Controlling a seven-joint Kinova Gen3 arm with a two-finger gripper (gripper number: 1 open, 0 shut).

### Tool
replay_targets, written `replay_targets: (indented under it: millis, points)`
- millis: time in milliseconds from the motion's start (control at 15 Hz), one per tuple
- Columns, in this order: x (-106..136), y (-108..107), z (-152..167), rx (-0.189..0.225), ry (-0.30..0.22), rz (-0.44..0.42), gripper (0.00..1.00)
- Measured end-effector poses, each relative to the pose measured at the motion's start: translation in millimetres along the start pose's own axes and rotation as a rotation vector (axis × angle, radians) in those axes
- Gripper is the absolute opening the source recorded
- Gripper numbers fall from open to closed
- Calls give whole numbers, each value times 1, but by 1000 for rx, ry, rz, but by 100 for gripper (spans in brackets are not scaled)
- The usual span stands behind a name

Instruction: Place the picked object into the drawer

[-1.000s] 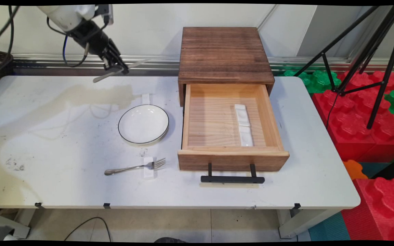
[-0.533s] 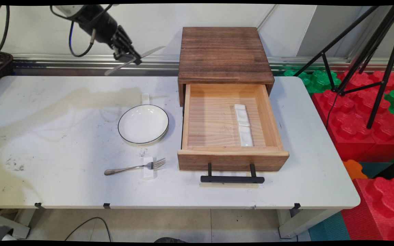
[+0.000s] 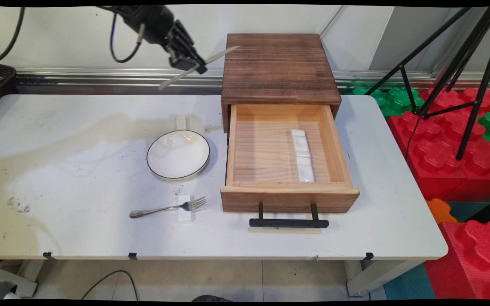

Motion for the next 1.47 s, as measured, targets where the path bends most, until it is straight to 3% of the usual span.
replay_targets:
  millis: [600, 933, 1467]
  points:
    - [79, 19, 47, -27, 73, 54, 0]
    - [110, 23, 80, -39, 89, 71, 0]
    - [131, 29, 128, -63, 84, 71, 0]
